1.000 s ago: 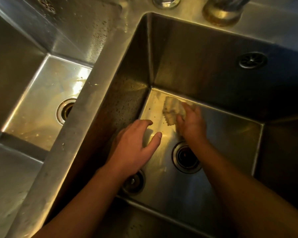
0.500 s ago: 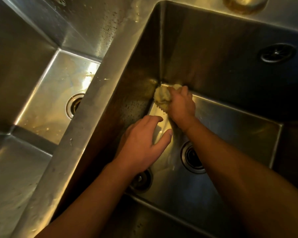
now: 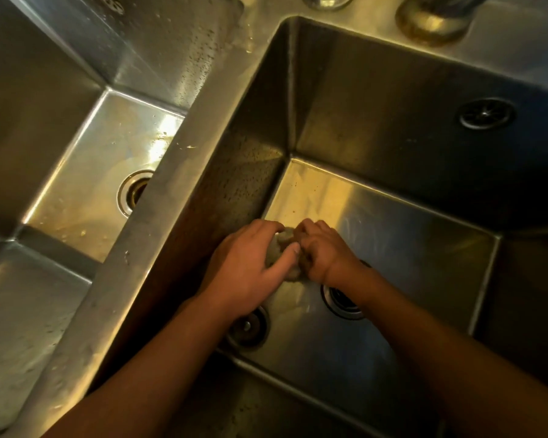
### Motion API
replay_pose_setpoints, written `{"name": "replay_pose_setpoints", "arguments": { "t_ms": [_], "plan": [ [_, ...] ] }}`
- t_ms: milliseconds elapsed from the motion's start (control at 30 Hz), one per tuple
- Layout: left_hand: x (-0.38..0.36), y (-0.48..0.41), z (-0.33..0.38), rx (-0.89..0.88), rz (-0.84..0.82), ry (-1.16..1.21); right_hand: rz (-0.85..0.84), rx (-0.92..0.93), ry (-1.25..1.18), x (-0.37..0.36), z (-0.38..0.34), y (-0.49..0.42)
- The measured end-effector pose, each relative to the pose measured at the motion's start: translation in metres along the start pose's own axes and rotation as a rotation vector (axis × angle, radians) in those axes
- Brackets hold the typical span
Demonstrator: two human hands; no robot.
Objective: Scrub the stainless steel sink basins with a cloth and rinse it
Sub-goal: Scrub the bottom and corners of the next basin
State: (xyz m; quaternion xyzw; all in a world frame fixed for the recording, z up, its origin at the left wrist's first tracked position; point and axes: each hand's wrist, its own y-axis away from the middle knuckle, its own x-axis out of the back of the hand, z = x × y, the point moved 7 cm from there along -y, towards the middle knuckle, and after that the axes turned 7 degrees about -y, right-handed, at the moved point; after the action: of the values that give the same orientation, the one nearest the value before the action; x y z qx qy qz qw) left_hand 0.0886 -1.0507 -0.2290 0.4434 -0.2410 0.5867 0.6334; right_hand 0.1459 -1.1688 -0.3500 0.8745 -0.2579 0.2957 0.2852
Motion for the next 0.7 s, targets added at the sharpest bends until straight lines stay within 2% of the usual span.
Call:
{"name": "replay_pose_setpoints", "arguments": {
  "t_ms": [67, 133, 233, 333, 500, 633, 700],
  "plan": [
    [-0.001, 0.001, 0.001, -0.009, -0.004, -0.006, -0.063, -0.071, -0.083, -0.007, 0.013, 0.022],
    [-0.001, 0.0, 0.003, -0.017, -0.012, -0.004, -0.052, -0.188, -0.308, 0.0, 0.023, 0.04],
    [-0.001, -0.001, 0.005, -0.03, -0.015, 0.0, 0.15, -0.255, -0.796, 0.033, 0.025, 0.052],
    [-0.001, -0.002, 0.004, -0.018, -0.017, 0.02, 0.334, -0.306, -0.951, 0.061, 0.04, 0.051],
    [-0.006, -0.002, 0.005, -0.037, -0.032, 0.021, 0.551, -0.635, -0.491, 0.075, 0.107, 0.069],
    [-0.007, -0.002, 0.005, -0.042, -0.031, 0.019, 0.716, -0.617, -0.202, 0.087, 0.096, 0.083],
    [-0.007, -0.002, 0.007, -0.046, -0.033, 0.02, 0.748, -0.547, -0.189, 0.088, 0.079, 0.08]
  ]
}}
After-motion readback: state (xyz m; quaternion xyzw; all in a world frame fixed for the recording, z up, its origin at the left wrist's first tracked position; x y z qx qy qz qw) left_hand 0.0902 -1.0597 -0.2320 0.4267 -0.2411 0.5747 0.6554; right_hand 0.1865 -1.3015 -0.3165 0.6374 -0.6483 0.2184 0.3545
